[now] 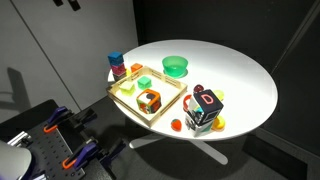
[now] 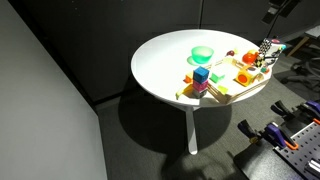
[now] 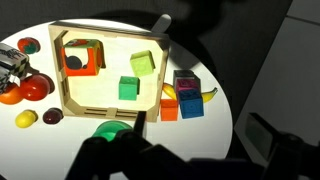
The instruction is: Put the blue block in the box
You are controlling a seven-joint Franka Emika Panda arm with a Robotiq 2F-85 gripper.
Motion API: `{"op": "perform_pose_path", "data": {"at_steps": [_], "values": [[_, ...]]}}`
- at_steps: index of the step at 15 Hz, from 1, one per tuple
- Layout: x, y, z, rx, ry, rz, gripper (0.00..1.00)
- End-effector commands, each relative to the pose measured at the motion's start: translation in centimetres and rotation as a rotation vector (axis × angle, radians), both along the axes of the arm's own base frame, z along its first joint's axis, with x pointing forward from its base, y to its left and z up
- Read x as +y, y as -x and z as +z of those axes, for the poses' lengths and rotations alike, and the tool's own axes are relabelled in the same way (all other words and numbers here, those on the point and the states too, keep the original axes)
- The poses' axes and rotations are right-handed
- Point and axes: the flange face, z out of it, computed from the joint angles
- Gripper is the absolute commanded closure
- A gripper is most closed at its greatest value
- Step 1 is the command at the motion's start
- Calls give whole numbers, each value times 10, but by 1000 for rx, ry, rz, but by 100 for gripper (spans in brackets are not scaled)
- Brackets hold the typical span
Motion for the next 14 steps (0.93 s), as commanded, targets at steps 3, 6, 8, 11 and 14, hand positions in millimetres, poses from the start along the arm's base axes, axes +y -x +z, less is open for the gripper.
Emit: {"op": "perform_pose_path", "data": {"at_steps": [3, 6, 8, 11, 14], "values": [[17, -51, 0, 30, 7, -13, 0], [25, -77, -10, 56, 11, -31, 0], [30, -93, -19, 81, 19, -45, 0], [36, -115, -40, 127, 35, -61, 0], [40, -134, -61, 164, 41, -62, 0]]}}
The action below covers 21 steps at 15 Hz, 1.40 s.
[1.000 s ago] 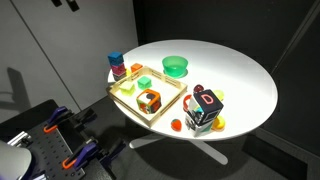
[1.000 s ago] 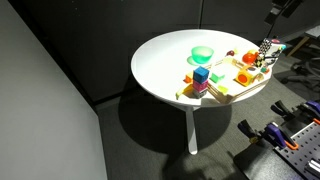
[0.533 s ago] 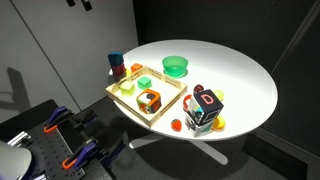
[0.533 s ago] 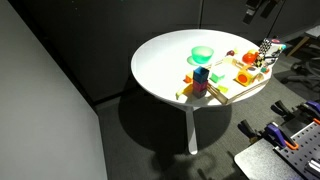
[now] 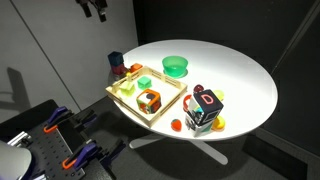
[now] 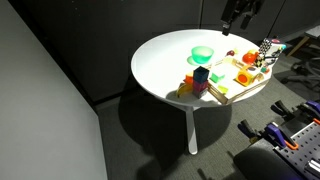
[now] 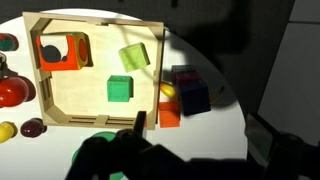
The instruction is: Put the blue block in the box
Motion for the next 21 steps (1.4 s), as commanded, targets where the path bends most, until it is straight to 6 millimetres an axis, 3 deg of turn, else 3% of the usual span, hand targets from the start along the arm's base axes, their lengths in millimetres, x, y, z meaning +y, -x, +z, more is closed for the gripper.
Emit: {"op": "perform_pose_path", "data": {"at_steps": [1, 9, 11, 21], "values": [[6, -29, -17, 32, 16, -9, 0], [17, -55, -60, 42, 7, 33, 0], [15, -47, -64, 56, -2, 17, 0], [16, -53, -69, 60, -5, 26, 0]]}}
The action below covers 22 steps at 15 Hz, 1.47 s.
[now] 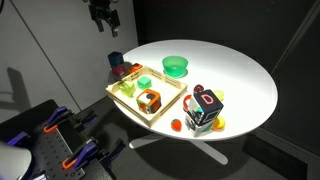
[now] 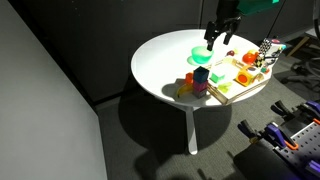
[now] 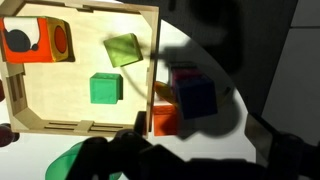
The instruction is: Put the blue block in the box
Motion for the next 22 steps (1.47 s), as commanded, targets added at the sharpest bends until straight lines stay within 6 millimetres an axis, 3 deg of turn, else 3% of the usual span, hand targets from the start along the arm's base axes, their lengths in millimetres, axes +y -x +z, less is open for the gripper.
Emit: {"op": "perform_pose_path", "data": {"at_steps": [1, 10, 22], "values": [[1, -5, -4, 3, -2, 13, 0], [21, -21, -29, 37, 0, 71, 0], [44, -53, -84, 123, 80, 158, 0]]}}
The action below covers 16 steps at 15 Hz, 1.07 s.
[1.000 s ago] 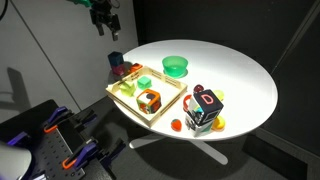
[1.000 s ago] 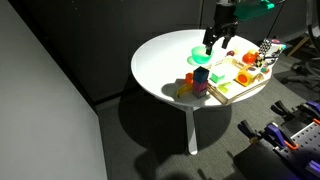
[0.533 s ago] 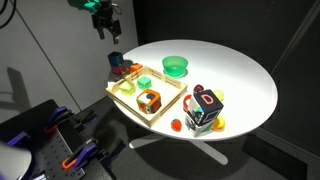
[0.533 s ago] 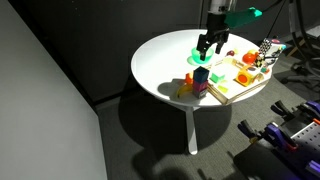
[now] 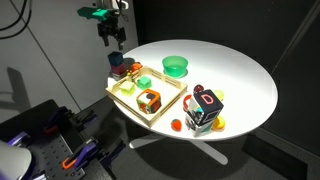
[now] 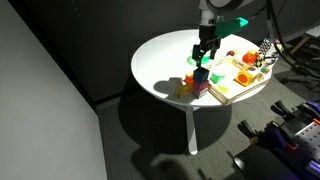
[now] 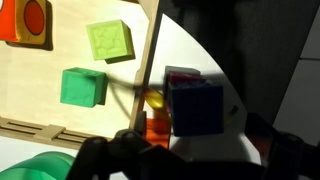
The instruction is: Put the blue block in the box
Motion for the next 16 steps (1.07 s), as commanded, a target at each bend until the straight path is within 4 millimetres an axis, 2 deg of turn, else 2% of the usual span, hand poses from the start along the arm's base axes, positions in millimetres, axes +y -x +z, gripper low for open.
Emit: {"op": "perform_pose_path", "data": {"at_steps": [1, 8, 16], "values": [[11, -14, -9, 31, 31, 44, 0], [28, -22, -31, 77, 49, 82, 0], [30, -29, -46, 117, 54, 84, 0]]}}
